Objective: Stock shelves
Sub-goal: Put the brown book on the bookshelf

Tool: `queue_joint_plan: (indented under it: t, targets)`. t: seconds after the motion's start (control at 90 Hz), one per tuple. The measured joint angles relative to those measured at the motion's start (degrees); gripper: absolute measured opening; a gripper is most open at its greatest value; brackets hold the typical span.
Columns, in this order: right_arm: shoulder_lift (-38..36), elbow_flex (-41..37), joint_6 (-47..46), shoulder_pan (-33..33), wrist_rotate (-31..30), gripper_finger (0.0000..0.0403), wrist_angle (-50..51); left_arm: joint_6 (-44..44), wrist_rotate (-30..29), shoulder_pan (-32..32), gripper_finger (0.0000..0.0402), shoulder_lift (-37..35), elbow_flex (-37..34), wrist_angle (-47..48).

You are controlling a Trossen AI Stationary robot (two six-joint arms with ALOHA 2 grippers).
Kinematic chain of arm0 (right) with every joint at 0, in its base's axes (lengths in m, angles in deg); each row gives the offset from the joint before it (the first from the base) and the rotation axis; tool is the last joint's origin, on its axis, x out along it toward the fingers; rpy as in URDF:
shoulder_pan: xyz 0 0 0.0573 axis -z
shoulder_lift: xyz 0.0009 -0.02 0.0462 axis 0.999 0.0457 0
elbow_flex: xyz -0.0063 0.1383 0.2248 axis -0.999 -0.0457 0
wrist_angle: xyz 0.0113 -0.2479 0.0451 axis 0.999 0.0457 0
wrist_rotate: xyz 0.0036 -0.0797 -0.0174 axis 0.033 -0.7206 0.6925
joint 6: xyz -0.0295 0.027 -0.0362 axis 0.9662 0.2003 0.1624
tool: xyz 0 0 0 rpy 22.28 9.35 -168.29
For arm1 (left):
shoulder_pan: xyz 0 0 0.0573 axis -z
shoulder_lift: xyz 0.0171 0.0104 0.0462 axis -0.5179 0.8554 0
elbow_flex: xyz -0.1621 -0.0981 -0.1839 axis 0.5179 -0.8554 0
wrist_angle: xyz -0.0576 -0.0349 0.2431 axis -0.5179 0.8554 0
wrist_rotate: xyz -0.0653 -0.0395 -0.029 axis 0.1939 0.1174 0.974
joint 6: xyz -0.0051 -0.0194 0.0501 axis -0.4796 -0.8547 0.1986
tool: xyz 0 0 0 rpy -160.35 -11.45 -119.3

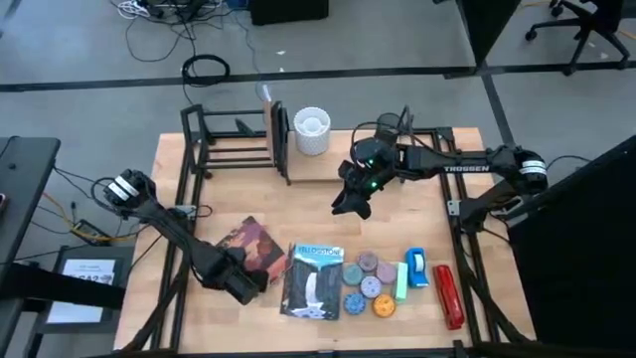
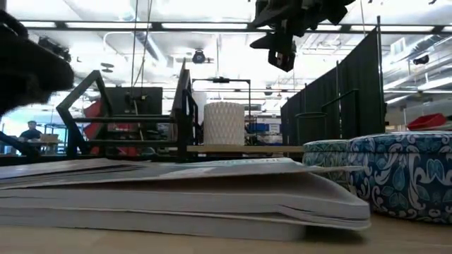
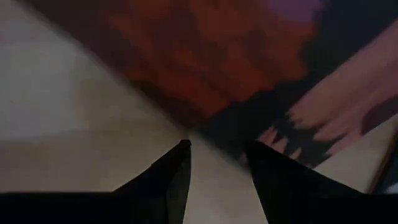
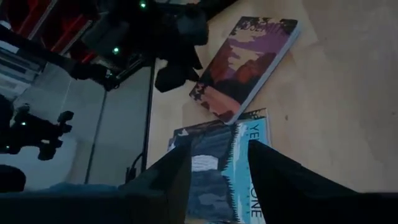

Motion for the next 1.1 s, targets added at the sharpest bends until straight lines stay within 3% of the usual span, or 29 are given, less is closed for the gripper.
queue_joint_plan:
  t: [0.133,0.333,0.422,0.589,0.744,0.856,0.967,1.1]
  targets:
    - [0.0,0.0,0.1,0.0,-0.1,0.013,-0.1,-1.1,-3.9,-1.5,0.0141,-0.3,-2.2,-1.2]
    - [0.6,0.0,1.6,0.0,-1.3,0.013,-1.9,0.2,-18.3,-3.8,0.0141,0.0,-2.6,-0.9]
    - [2.5,0.1,1.0,0.3,-0.9,0.013,-4.1,0.6,-20.9,-4.6,0.0141,0.1,-2.8,-0.8]
    - [12.7,5.8,0.0,0.4,0.4,0.013,-5.3,0.7,-20.9,-5.0,0.0141,0.1,-2.7,-0.7]
    - [24.9,16.7,1.8,0.9,0.5,0.0131,-0.4,0.7,-19.9,-5.0,0.0141,0.1,-2.7,-0.4]
    - [32.8,25.1,3.8,1.2,-0.2,0.0138,7.2,0.7,-16.5,-4.8,0.0139,0.0,-1.8,1.1]
    - [38.9,31.8,6.9,1.1,-3.3,0.0149,12.3,1.0,-9.4,-4.5,0.0131,0.2,0.8,7.5]
    - [44.1,35.7,8.1,0.6,-7.8,0.0155,13.8,7.3,-5.5,-4.5,0.0115,0.2,2.7,12.3]
